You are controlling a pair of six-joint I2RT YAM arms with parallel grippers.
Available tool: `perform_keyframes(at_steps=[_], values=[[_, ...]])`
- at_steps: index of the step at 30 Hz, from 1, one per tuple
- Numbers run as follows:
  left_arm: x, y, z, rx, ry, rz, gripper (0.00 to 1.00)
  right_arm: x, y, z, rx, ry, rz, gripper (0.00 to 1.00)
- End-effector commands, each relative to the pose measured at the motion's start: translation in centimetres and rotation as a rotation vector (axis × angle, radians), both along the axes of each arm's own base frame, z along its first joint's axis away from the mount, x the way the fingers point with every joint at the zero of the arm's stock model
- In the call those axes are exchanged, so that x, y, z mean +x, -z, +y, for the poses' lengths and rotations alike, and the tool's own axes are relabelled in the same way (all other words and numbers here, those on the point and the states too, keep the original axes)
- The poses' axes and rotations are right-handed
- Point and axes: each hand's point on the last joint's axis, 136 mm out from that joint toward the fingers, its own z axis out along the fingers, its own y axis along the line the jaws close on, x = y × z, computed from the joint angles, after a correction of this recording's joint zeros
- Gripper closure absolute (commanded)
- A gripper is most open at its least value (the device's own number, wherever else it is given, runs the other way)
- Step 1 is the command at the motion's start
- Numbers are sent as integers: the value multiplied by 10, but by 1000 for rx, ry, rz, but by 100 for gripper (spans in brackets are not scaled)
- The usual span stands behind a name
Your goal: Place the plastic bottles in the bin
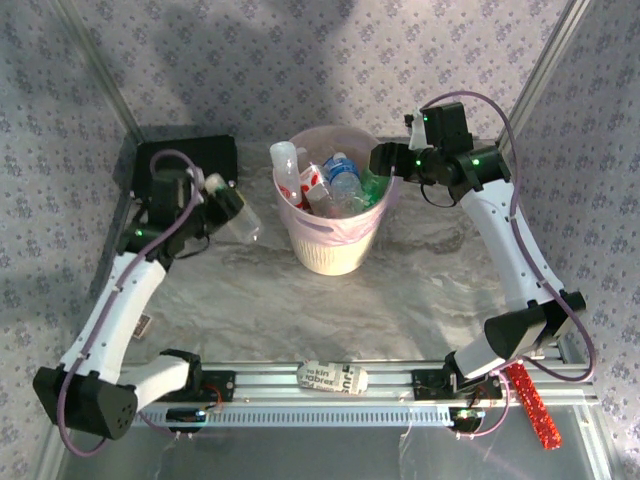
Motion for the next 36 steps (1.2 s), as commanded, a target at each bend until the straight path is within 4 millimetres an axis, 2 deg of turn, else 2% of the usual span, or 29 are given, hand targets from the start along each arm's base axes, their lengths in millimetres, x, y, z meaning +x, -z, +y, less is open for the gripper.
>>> perform_keyframes(at_steps=[1,5,9,13,19,21,24,28,33,36], values=[[-11,-66,-24,71,166,-112,45,-3,-12,-6,-1,15,-35,21],[-16,-114,-57,172,323,-198,45,-3,-11,-5,1,14,-32,21],[-15,-141,-87,239,444,-235,46,-3,-15,-4,6,12,-40,21],[-10,-139,-118,312,547,-222,46,-4,-18,-2,6,9,-46,21],[3,-117,-151,354,644,-168,46,-6,-21,2,8,-3,-51,21],[9,-109,-156,365,652,-154,44,-7,-21,4,8,-10,-51,21],[15,-102,-159,374,653,-138,31,-9,-24,7,12,-19,-56,21],[18,-111,-156,382,629,-171,19,-11,-31,14,18,-37,-72,20],[17,-137,-143,401,574,-252,16,-14,-43,39,22,-92,-110,19],[19,-144,-127,450,521,-270,21,-14,-47,58,13,-135,-120,20]])
